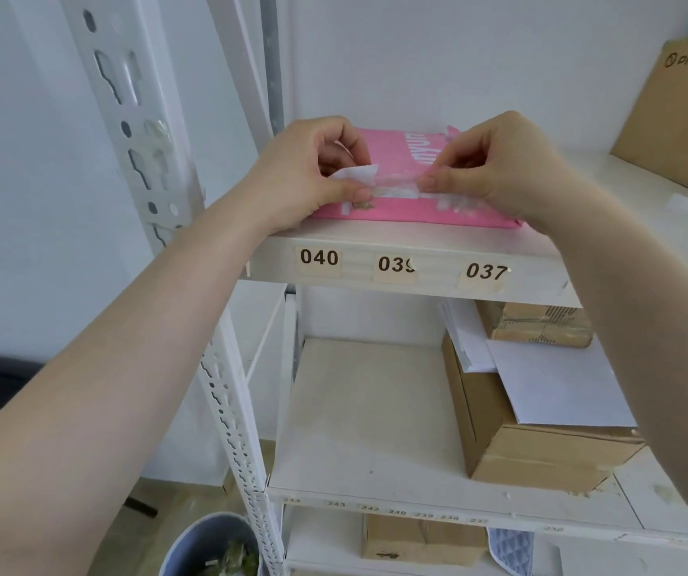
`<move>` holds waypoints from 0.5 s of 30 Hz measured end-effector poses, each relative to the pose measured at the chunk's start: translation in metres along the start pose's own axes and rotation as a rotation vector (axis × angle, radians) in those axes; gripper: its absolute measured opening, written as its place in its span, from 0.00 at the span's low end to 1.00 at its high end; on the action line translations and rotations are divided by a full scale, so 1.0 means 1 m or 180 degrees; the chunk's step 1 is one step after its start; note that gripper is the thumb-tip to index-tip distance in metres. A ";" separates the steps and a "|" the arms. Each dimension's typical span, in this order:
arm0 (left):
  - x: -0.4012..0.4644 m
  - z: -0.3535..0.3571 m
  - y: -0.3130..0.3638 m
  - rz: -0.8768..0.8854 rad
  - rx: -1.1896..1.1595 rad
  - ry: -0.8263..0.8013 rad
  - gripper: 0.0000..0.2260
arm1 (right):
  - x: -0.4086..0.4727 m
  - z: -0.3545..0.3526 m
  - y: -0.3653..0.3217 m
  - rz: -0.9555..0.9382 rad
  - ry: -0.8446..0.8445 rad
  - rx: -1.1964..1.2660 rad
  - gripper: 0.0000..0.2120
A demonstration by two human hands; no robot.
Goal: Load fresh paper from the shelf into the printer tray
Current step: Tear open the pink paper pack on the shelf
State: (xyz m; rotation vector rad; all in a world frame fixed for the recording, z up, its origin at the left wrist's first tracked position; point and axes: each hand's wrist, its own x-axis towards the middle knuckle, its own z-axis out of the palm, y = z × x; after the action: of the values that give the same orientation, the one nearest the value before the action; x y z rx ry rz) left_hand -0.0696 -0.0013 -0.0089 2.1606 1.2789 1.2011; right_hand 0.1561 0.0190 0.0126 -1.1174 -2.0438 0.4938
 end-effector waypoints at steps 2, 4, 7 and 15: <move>-0.001 0.000 0.000 0.0091 -0.0106 0.0125 0.14 | 0.001 -0.003 -0.003 -0.0087 0.0233 0.0057 0.08; -0.002 0.000 0.001 0.0234 -0.0201 0.0290 0.14 | 0.001 -0.004 -0.005 -0.0157 0.0346 0.0048 0.09; -0.005 0.000 0.003 0.0428 -0.0113 0.0389 0.10 | 0.001 -0.004 -0.006 -0.0126 0.0426 0.0161 0.10; 0.004 0.004 0.003 0.0230 0.0142 0.0055 0.09 | 0.005 0.005 0.002 -0.0044 0.0385 -0.0012 0.11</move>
State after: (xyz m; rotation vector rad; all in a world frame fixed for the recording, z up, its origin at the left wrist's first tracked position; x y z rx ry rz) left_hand -0.0639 0.0008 -0.0075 2.2505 1.2560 1.2331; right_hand 0.1517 0.0244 0.0109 -1.1079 -1.9470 0.4059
